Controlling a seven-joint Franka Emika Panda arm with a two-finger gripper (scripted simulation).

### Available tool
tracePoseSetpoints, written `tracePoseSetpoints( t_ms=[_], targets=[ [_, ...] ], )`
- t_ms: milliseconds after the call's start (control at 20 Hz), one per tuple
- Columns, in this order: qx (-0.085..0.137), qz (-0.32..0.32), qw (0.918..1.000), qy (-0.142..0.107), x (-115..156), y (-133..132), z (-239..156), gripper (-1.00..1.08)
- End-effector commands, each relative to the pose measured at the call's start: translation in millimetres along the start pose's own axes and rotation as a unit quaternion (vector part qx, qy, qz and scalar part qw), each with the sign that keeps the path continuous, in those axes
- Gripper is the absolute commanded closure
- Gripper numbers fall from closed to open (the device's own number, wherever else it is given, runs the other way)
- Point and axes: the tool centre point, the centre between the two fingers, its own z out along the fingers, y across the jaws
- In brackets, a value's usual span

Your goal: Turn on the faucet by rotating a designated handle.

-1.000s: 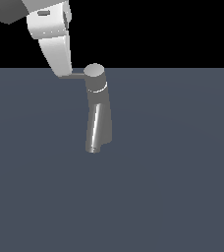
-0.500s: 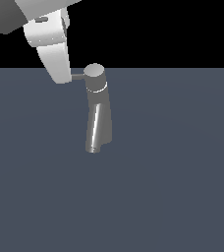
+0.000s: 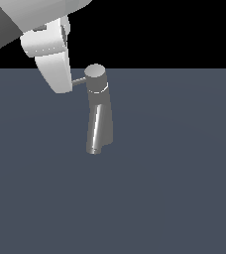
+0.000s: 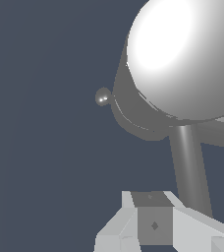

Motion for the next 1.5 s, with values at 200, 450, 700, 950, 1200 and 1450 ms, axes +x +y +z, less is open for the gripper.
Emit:
tracePoseSetpoints(
  t_ms=[200,450,700,950,1200,1450],
  targets=[
    [-0.002,0.131,0.9913,-0.008,-20,13,-1,1.08],
    [-0.003,0.132,0.9912,-0.008,-13,27,-1,1.08],
    [-0.003,0.132,0.9912,-0.007,-8,40,-1,1.08],
    [-0.004,0.133,0.9911,-0.007,-2,52,0,1.08],
    [-0.005,0.133,0.991,-0.006,3,63,0,1.08],
    [-0.005,0.134,0.991,-0.006,8,73,0,1.08]
  ],
)
